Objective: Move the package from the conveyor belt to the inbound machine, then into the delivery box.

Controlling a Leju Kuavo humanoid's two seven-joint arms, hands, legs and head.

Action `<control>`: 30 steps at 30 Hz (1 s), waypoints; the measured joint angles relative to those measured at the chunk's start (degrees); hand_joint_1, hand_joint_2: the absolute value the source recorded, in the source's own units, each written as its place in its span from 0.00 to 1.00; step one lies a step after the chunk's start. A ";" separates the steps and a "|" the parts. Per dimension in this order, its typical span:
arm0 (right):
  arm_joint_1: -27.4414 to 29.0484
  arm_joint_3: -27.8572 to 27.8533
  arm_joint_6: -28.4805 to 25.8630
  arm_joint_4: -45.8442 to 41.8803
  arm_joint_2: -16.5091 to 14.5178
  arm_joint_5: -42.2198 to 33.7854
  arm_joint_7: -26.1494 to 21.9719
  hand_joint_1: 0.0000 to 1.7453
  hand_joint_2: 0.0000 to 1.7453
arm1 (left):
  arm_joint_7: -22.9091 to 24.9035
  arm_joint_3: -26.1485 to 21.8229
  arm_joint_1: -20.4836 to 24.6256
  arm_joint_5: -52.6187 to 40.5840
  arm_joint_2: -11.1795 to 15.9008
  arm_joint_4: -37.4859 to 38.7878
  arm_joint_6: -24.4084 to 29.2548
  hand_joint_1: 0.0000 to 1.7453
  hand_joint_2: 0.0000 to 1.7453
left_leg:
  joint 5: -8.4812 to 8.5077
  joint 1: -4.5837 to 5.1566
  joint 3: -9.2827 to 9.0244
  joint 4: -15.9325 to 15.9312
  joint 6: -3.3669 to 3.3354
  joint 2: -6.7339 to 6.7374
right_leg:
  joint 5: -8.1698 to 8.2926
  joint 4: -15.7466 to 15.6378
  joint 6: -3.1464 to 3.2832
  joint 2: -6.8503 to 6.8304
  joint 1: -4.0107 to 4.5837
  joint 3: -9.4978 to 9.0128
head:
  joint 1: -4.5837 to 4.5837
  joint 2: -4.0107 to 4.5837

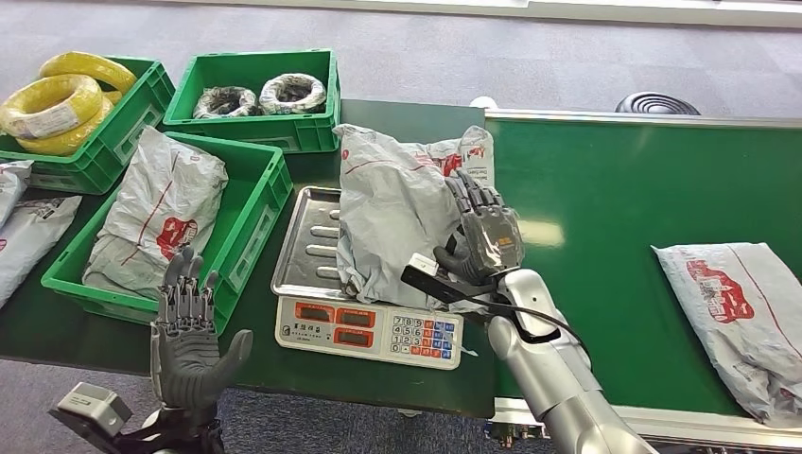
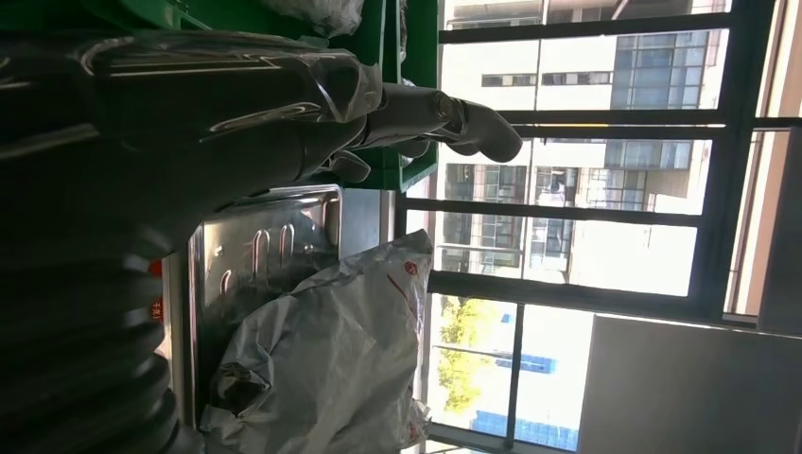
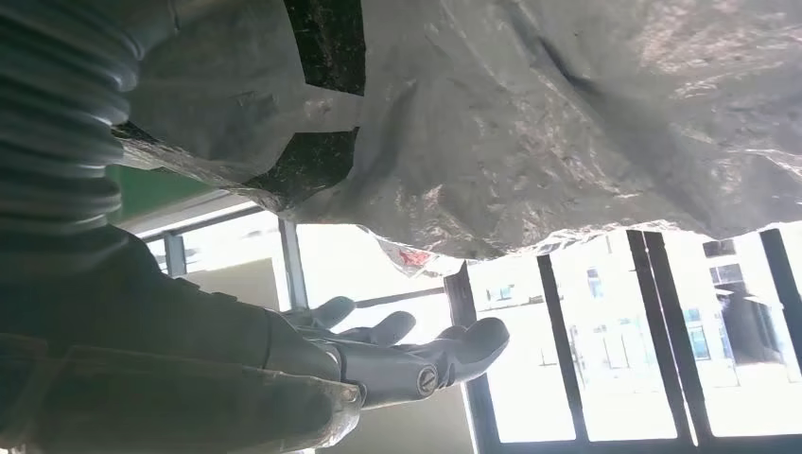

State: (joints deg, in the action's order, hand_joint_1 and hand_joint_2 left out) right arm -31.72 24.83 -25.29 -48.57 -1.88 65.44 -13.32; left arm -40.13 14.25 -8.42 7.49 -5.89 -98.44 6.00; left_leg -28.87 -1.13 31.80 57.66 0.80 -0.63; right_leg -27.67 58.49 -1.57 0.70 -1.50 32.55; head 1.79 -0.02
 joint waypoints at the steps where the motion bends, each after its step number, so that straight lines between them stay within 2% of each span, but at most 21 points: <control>1: 0.00 0.00 -0.04 0.00 0.07 0.15 0.17 0.00 0.00 | 0.01 0.00 -0.01 0.03 0.04 0.00 -0.01 0.00 1.00 | 0.00 0.00 0.00 0.00 0.00 0.00 | 0.00 0.00 0.00 0.00 0.00 0.00 | 0.00 0.00; 12: 0.30 0.07 -1.65 -0.11 0.70 2.61 2.40 0.00 0.00 | -0.01 0.02 -0.11 0.03 0.30 0.28 -0.36 0.00 1.00 | 0.00 0.00 0.00 0.00 0.00 0.00 | 0.00 0.00 0.00 0.00 0.00 0.01 | 0.00 0.00; 14: 0.85 0.09 -3.83 -0.71 0.96 4.22 3.37 0.00 0.00 | -0.01 0.02 -0.18 0.03 0.39 0.32 -0.42 0.00 1.00 | 0.00 0.00 -0.01 0.01 0.00 0.00 | 0.00 0.00 0.00 0.00 0.00 0.01 | 0.00 0.00; 18: 3.95 -0.51 -12.67 -6.96 2.16 13.18 7.33 0.00 0.00 | -0.01 0.01 -0.65 -0.13 0.52 0.37 -0.42 0.00 1.00 | -0.01 0.00 0.01 0.01 0.00 0.00 | 0.00 -0.01 0.00 -0.01 0.00 0.03 | 0.01 0.00; 21: 6.83 -1.75 -14.40 -13.81 2.93 16.83 8.11 0.00 0.00 | -0.01 -0.01 -0.87 -0.48 0.56 0.37 0.17 0.00 1.00 | -0.01 0.00 0.02 0.01 0.00 0.01 | -0.01 -0.01 0.00 -0.01 0.00 0.04 | 0.01 0.00; 25: 11.66 -5.87 -14.47 -26.68 2.78 17.88 3.98 0.00 0.00 | -0.02 -0.10 -1.16 -0.96 0.64 0.35 1.53 0.00 1.00 | -0.01 0.00 0.07 0.00 0.00 -0.03 | -0.01 -0.01 0.00 -0.03 0.00 0.06 | 0.02 0.00; 28: 14.00 -10.96 -14.47 -35.62 1.10 14.32 -4.72 0.00 0.00 | -0.02 -0.14 -1.14 -1.05 0.67 0.35 2.01 0.00 1.00 | -0.01 0.00 0.06 0.00 0.00 -0.01 | -0.01 -0.01 0.00 -0.02 0.00 0.06 | 0.01 0.00; 30: 15.09 -14.01 -14.46 -39.81 -0.18 12.60 -8.73 0.00 0.00 | -0.02 -0.15 -1.12 -1.06 0.67 0.35 2.07 0.00 1.00 | -0.01 0.00 0.05 0.00 0.00 -0.01 | -0.01 -0.01 0.00 -0.02 0.00 0.05 | 0.01 0.00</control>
State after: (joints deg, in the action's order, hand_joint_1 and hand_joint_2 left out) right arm -16.63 10.82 -39.76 -88.38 -2.07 78.04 -22.04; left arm -40.15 14.10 -9.54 6.43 -5.22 -98.09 8.07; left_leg -28.89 -1.13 31.84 57.66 0.80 -0.64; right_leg -27.68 58.47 -1.57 0.68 -1.50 32.60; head 1.80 -0.02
